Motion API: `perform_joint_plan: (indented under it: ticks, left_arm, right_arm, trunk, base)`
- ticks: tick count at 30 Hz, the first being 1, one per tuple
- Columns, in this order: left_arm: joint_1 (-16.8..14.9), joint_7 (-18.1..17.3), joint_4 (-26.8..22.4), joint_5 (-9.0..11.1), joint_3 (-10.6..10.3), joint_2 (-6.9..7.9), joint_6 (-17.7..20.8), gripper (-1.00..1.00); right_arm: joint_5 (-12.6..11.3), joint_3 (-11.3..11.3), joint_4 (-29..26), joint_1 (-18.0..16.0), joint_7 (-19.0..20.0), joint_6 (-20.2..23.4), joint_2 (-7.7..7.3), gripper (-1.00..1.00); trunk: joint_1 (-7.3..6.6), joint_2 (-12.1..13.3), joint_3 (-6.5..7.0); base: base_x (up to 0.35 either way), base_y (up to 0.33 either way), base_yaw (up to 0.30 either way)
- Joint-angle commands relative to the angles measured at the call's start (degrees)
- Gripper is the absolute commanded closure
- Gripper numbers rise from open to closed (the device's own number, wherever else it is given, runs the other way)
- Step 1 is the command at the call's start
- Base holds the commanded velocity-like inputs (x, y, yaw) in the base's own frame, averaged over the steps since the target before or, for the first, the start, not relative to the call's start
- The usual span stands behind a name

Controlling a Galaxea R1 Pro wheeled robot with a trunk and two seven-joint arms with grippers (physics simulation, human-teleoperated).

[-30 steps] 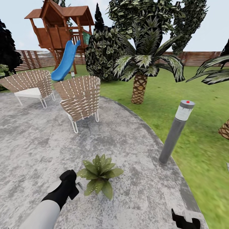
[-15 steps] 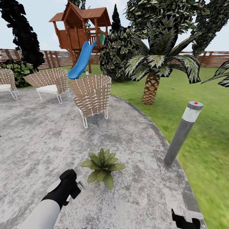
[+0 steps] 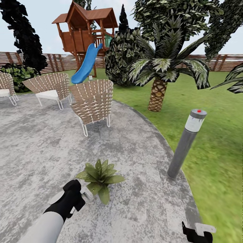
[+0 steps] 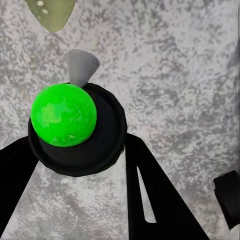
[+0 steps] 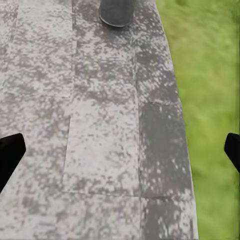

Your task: Pick up the pesticide atomizer in the garden and spray insectifuge to fully cover both potted plants in the garden.

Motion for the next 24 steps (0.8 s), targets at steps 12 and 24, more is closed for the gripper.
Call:
perform_joint_plan:
  ticks: [12,24]
  left_arm:
    - [0.06,-0.9,-0.01,-0.55,0.29,0.3,0.12,1.0]
    - [-0.27,-4.07,0.33,-4.09,-4.5,2.11,1.54,1.0]
  right_arm:
    - [0.6,-0.3,0.09,-0.07,-0.12,-0.2,0.0,-1.0]
    - [0.55,-0.3,0.09,-0.08,-0.12,-0.2,0.0,-1.0]
  trunk:
    - [0.0,-0.02,-0.05]
    - [0.0,-0.02,-0.05]
  base:
    - [0.051,-0.125,0.216]
    - [0.0,0.0,0.11]
